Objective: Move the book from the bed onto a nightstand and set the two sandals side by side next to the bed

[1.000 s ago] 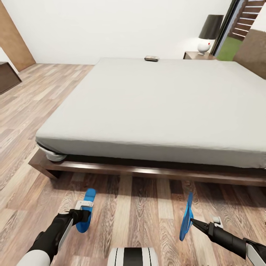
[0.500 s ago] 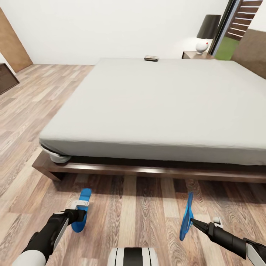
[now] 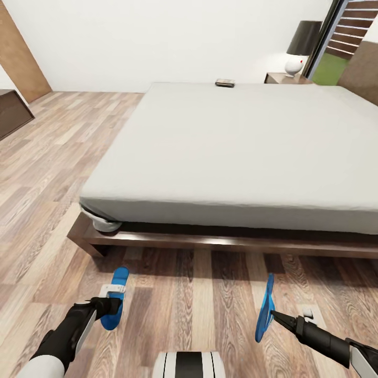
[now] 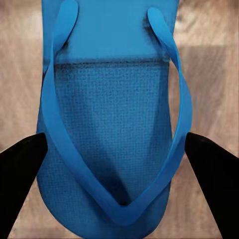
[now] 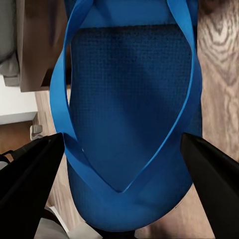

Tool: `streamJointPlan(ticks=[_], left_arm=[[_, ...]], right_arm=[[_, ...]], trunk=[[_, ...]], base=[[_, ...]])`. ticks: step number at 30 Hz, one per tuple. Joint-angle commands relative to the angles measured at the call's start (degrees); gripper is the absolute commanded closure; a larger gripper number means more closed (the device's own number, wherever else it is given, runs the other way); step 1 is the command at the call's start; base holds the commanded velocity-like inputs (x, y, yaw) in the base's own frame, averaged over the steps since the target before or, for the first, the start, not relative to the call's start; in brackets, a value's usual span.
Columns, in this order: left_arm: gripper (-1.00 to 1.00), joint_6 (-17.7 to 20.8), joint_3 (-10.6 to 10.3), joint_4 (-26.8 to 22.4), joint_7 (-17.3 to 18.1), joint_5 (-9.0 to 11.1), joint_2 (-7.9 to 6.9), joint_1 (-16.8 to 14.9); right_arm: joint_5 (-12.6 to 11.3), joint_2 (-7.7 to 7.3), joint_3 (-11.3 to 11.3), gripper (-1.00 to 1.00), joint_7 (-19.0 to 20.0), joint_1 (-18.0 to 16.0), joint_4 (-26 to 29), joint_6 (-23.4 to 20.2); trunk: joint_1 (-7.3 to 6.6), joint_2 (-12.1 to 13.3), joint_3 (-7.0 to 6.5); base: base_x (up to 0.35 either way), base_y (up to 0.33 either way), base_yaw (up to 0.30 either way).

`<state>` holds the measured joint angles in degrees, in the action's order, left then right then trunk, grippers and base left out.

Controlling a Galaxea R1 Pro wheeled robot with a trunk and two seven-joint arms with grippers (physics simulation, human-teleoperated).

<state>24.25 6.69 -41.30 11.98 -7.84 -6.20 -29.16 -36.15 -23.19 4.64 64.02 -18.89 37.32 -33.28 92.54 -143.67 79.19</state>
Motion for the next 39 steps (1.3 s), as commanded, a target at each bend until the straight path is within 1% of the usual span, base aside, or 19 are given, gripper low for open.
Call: streamJointPlan(ticks=[1,6,12,21,27,39], left_arm=[[1.00,0.2,0.2,-0.1,0.6,-0.6,0.06,0.0],[1.00,0.1,0.3,-0.1,0.5,-0.6,0.11,0.0],[1.00,0.2,0.3,-0.1,0.5,-0.6,0.17,0.0],[1.00,0.2,0.2,-0.1,0.5,-0.6,0.38,0.0],[1.00,0.2,0.2,-0.1,0.4,-0.6,0.63,0.0],[1.00,0.2,0.2,-0.1,0.4,-0.6,0.66,0.0]], right_arm=[[-0.3,-0.02,0.0,1.00,0.1,0.0,0.0,-0.5],[-0.3,-0.02,0.0,1.00,0.1,0.0,0.0,-0.5],[-0.3,-0.02,0.0,1.00,0.1,0.0,0.0,-0.5],[-0.3,-0.02,0.0,1.00,0.0,0.0,0.0,-0.5],[-0.3,-0.02,0.0,1.00,0.0,0.0,0.0,-0.5],[-0.3,-0.02,0.0,1.00,0.1,0.0,0.0,-0.5]], trunk=[[-0.01,0.0,0.04],[-0.01,0.0,0.04],[-0.01,0.0,0.04],[-0.01,0.0,0.04],[0.14,-0.1,1.37],[0.45,-0.3,4.02]], base=[[0.000,0.280,0.000],[0.028,0.084,0.000],[0.241,0.004,0.000],[0.022,0.000,0.000],[0.000,0.000,0.000],[0.000,0.000,0.000]])
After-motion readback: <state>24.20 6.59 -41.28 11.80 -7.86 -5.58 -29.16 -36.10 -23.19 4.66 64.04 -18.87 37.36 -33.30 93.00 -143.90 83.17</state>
